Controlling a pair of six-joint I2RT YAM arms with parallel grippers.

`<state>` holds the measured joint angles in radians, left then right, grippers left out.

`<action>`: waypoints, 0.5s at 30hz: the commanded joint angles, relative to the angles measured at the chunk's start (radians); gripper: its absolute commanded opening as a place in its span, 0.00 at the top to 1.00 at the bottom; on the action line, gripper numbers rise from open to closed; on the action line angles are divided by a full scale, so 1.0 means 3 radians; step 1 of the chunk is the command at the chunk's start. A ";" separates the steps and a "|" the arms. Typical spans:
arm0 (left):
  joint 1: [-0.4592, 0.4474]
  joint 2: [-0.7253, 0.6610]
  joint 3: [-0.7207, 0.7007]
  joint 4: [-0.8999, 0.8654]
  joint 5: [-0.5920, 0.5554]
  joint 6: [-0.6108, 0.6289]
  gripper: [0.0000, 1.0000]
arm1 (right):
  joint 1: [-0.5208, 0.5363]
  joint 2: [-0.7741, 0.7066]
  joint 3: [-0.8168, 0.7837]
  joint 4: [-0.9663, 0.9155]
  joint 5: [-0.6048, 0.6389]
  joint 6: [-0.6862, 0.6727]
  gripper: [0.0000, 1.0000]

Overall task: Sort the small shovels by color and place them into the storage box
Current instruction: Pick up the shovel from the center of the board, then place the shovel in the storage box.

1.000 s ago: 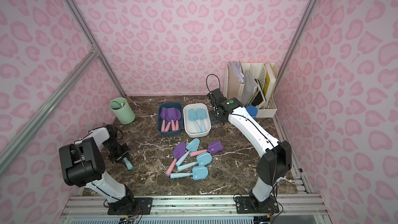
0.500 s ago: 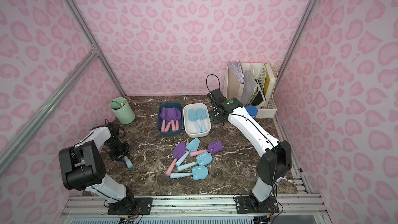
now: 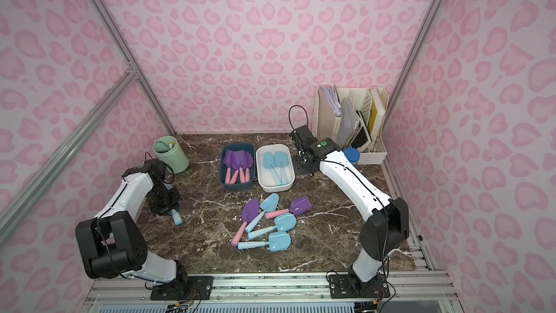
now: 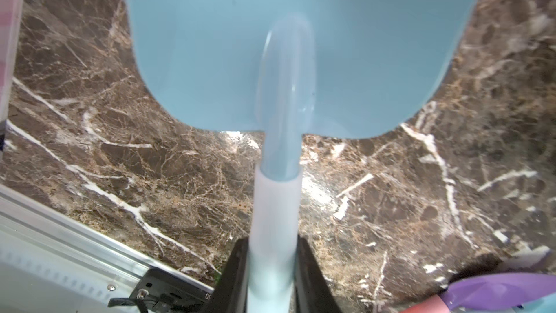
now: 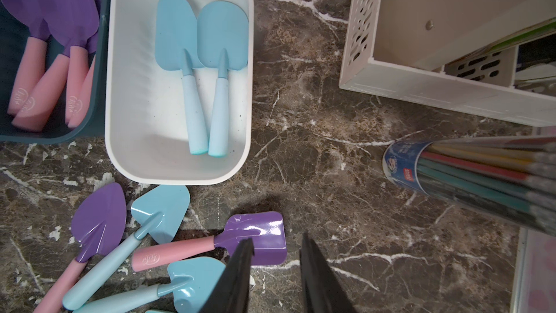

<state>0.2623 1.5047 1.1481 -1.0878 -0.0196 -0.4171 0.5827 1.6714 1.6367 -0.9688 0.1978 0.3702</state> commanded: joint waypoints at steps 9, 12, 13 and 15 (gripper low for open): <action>-0.0708 -0.0177 0.0558 -0.0397 -0.0012 -0.0225 0.96 | 0.0001 -0.0275 -0.0241 0.0099 -0.0030 0.0077 0.67; -0.0973 -0.0107 0.0678 -0.0408 -0.0015 -0.0363 0.96 | -0.0019 -0.0334 -0.0323 0.0114 -0.0044 0.0080 0.67; -0.1065 -0.0074 0.0726 -0.0405 -0.0017 -0.0411 0.96 | -0.0029 -0.0352 -0.0343 0.0118 -0.0058 0.0076 0.67; -0.1244 -0.0005 0.0818 -0.0403 -0.0029 -0.0500 0.96 | -0.0047 -0.0393 -0.0374 0.0119 -0.0066 0.0069 0.67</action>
<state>-0.0673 1.4864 1.3674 -1.1839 -0.0200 -0.5083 0.5739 1.5684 1.5330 -0.9527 0.1856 0.3885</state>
